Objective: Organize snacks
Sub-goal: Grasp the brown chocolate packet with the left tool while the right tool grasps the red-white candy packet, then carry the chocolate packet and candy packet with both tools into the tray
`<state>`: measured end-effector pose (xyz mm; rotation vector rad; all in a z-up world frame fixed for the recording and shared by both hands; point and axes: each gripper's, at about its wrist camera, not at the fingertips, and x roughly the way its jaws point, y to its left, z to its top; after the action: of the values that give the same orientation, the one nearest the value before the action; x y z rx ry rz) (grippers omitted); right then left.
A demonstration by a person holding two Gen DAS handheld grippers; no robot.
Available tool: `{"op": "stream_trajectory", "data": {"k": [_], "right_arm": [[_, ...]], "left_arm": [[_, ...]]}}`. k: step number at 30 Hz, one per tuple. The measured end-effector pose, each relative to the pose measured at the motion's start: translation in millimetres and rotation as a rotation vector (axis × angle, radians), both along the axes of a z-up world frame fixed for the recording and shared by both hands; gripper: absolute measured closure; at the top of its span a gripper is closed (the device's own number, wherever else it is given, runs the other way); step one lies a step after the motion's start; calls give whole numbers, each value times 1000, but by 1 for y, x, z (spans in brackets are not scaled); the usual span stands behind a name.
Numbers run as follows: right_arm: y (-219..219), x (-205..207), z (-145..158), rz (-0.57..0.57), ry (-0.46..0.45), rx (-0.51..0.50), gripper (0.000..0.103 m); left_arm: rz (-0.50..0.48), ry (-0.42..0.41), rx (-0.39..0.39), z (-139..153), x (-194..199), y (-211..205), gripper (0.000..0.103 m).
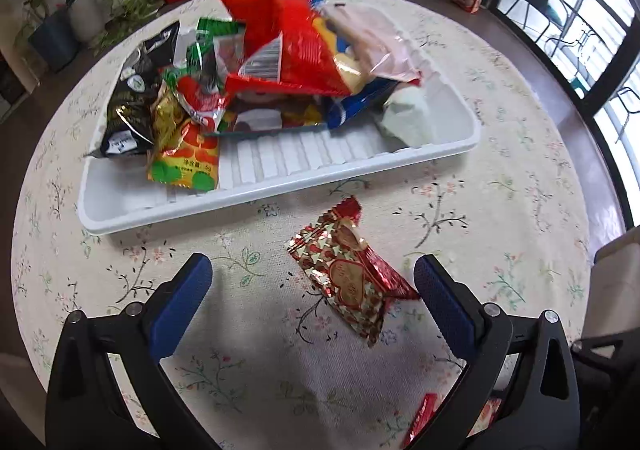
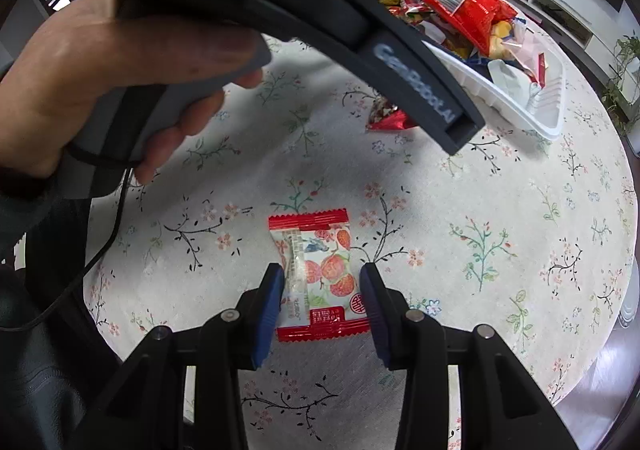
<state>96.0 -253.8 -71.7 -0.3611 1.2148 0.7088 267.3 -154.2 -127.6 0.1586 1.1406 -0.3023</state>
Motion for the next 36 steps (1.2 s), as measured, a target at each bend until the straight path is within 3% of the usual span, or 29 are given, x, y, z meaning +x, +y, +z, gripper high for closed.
{"op": "stream_trajectory", "data": {"k": [1,3,9,20,24,27,36], "right_arm": [[0,0,0,5,-1,-2,60],[-6,2,2,10,-1,3,60],[-9,5,4,15,-6,0,60],[19,-9,1,6,-10,-27,60],[26,-9,0,-22,-4,-37,60],[32,-10,0,-33,2,-45,62],[44,-16,0,-95,10,-29,66]], "left_arm": [[6,0,-1,-2,2,0,3],[8,6,-6,-7,7,0,20],[-11,-20,16,-10,9,-3,39],[-112,-33,89,-5,1,-3,44],[-133,-32,64,-2,-7,5,73],[-147,-36,65,-3,-14,13,84],[-141,-59,29,-1,-40,46,85]]}}
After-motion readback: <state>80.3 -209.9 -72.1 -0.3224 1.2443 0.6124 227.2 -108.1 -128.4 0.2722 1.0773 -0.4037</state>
